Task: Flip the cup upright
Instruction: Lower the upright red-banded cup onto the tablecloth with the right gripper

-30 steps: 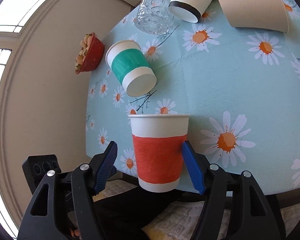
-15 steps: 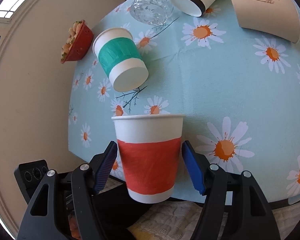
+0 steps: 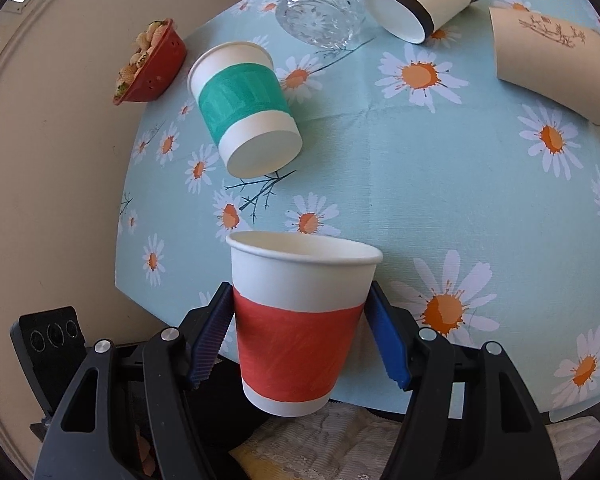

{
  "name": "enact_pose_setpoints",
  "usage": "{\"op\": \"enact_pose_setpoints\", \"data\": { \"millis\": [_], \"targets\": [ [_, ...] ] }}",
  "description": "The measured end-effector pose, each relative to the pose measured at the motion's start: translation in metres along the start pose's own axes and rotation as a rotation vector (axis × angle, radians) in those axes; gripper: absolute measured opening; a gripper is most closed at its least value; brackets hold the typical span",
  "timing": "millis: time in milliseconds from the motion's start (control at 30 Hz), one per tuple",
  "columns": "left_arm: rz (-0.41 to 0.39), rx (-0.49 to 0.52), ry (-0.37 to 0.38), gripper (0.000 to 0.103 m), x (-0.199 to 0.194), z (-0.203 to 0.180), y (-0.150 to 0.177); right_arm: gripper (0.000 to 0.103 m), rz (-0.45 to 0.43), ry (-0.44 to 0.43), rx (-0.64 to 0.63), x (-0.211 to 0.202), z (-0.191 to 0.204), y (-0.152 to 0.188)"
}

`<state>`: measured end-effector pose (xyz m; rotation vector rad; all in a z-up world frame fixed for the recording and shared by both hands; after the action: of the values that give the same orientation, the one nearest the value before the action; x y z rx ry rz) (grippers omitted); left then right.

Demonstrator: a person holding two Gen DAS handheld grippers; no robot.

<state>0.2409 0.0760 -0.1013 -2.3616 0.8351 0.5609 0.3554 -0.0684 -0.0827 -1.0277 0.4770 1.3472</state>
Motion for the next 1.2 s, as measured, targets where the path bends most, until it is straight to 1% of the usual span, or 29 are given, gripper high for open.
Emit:
{"op": "enact_pose_setpoints", "data": {
  "millis": [67,267,367,433,467,500,533,633,733,867,933,1033,1200],
  "targets": [
    [-0.001,0.008,0.000,0.074,-0.001,-0.001,0.000,0.066,-0.018,0.009,-0.025,-0.004,0.003,0.000],
    [-0.029,0.020,0.015,0.074,-0.008,-0.003,-0.001,0.066,-0.151,0.020,-0.117,-0.031,0.017,0.000],
    [-0.067,0.051,0.012,0.074,-0.013,-0.006,-0.003,0.066,-0.250,0.014,-0.162,-0.046,0.026,0.006],
    [-0.093,0.072,0.014,0.074,-0.016,-0.008,-0.002,0.066,-0.335,0.006,-0.187,-0.056,0.030,0.014],
    [-0.096,0.082,0.012,0.074,-0.017,-0.010,-0.001,0.066,-0.363,0.000,-0.187,-0.059,0.031,0.016],
    [-0.093,0.103,0.008,0.074,-0.016,-0.012,0.002,0.066,-0.421,-0.018,-0.181,-0.066,0.032,0.021],
    [-0.090,0.113,0.007,0.074,-0.017,-0.013,0.004,0.066,-0.460,-0.027,-0.187,-0.071,0.033,0.025],
    [-0.090,0.120,0.017,0.074,-0.019,-0.015,0.005,0.066,-0.567,-0.012,-0.238,-0.082,0.036,0.036],
    [-0.110,0.131,0.017,0.074,-0.023,-0.014,0.003,0.066,-0.666,0.001,-0.276,-0.092,0.041,0.048],
    [-0.147,0.132,0.022,0.074,-0.029,-0.012,0.000,0.066,-0.779,0.047,-0.332,-0.096,0.045,0.058],
    [-0.161,0.133,0.023,0.074,-0.031,-0.011,-0.001,0.066,-0.838,0.087,-0.369,-0.093,0.048,0.064],
    [-0.180,0.135,0.027,0.074,-0.034,-0.009,-0.004,0.066,-0.899,0.156,-0.388,-0.084,0.048,0.073],
    [-0.193,0.136,0.015,0.074,-0.038,-0.003,-0.007,0.066,-0.982,0.242,-0.413,-0.067,0.050,0.086]
  ]
}}
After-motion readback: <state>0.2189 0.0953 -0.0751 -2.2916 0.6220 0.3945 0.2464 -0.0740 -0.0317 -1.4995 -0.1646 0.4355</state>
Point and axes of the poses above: each gripper's, at about its wrist camera, not at the fingertips, and x roughly the way its jaws point, z to its left, y to its underside, the point moved 3 cm from there along x, roughly the way its jaws point, and after that the axes turned 15 degrees about -z, right-handed, at the moved point
